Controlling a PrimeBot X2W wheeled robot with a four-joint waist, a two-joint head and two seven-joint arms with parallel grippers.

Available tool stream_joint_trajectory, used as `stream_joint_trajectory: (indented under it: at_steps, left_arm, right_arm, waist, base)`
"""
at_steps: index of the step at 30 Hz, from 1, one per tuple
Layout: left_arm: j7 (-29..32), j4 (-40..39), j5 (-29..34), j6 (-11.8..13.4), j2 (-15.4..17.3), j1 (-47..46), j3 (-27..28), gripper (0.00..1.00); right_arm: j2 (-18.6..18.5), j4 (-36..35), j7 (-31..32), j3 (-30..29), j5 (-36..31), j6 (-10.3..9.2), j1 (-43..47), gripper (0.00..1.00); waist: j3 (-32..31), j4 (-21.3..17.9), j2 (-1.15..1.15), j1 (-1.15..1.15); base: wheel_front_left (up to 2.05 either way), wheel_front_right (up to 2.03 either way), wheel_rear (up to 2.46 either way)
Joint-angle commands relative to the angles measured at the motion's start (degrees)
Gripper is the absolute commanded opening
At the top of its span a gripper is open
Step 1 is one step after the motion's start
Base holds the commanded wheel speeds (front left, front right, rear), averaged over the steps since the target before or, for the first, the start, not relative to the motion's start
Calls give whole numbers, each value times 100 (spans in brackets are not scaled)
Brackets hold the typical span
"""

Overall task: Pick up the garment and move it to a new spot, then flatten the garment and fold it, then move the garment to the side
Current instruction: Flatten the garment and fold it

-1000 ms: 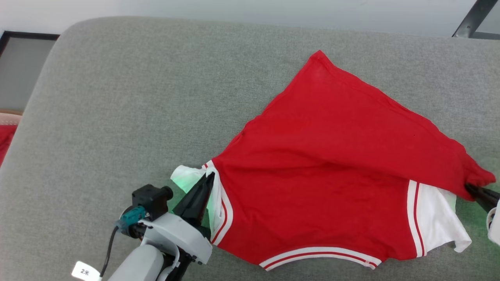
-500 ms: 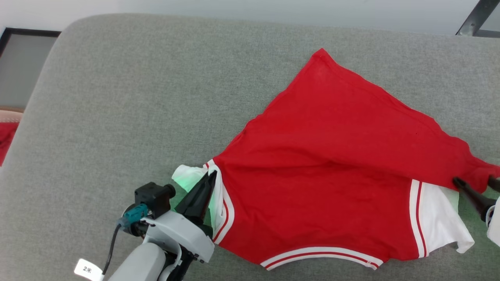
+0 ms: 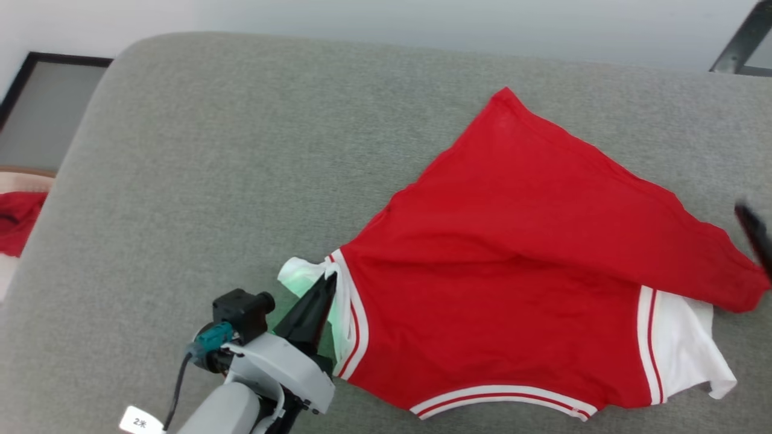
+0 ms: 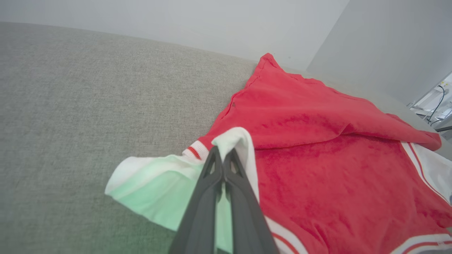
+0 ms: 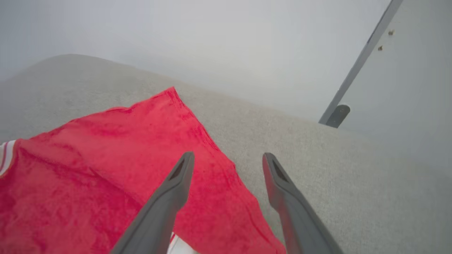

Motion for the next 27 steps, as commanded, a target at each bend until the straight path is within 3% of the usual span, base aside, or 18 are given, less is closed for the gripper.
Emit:
stream_joint_trajectory:
  at_steps: [1,7,11,14,18,27]
  left_arm:
    - [-27,-17,-26,20,-40,21,-23,0]
    - [-25,-31,51,-4,-198,-86,-200,0]
    - [-27,-6,74,-32,-340,-192,-337,0]
    - [-29,30,86,-39,-460,-249,-440,0]
    - [-28,71,72,-65,-592,-348,-538,0]
    - [-32,101,23,-83,-933,-541,-770,0]
  right_arm:
    - [-99,-70,-214,87,-89,-2,-274,100]
    - [-451,245,-1240,747,-595,-2,-1286,100]
    - [-481,861,-1794,1382,-766,-2,-2143,100]
    - [-472,1510,-1860,1915,-722,-2,-2749,100]
    - [-488,2459,-1475,2640,-386,-3,-3626,100]
    - [-413,4473,595,3888,693,-3,-5328,100]
  waist:
    - [-15,85,0,0]
    - [40,414,0,0]
    - [138,673,0,0]
    - [214,875,0,0]
    - [334,1116,0,0]
    - [682,1647,0,0]
  base:
    - [0,0,0]
    - [0,0,0]
    - [0,0,0]
    - [0,0,0]
    - [0,0,0]
    - [0,0,0]
